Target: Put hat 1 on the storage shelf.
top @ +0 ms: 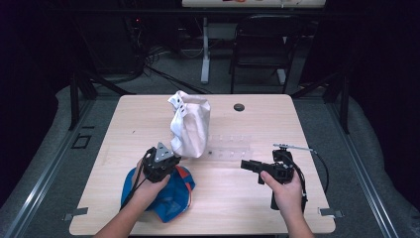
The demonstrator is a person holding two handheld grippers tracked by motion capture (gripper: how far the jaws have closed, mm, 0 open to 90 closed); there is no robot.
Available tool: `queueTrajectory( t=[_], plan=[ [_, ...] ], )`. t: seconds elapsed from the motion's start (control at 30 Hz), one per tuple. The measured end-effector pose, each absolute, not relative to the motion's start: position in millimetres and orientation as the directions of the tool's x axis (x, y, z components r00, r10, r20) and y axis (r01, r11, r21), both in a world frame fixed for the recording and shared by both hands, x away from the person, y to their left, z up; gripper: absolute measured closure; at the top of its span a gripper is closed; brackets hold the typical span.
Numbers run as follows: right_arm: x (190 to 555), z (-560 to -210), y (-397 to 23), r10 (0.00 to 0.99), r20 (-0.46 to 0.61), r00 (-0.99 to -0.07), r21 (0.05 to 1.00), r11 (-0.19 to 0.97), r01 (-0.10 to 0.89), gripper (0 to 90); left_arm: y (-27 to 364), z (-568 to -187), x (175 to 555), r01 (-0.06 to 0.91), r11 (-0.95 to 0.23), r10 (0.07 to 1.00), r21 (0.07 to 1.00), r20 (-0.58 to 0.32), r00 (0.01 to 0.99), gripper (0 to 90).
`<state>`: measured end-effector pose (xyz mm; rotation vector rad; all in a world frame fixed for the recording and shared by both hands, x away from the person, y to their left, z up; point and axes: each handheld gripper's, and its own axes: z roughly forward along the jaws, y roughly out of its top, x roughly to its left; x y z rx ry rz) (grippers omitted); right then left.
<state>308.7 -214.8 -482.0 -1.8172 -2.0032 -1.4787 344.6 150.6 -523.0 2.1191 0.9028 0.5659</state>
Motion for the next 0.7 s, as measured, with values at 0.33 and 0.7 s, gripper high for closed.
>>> queueTrajectory(
  t=[0.33,0.7],
  plan=[
    [302,-513,-224,0.754,0.603,-0.259,0.567,-0.178,0.804,53.8,169,-516,326,0.402,-0.399,0.769,0.824,0.063,0.636,64.2],
    [296,-525,-223,0.77,0.589,-0.247,0.563,-0.172,0.808,53.6,231,-510,303,0.446,-0.355,0.825,0.821,0.051,0.563,53.8]
  ],
)
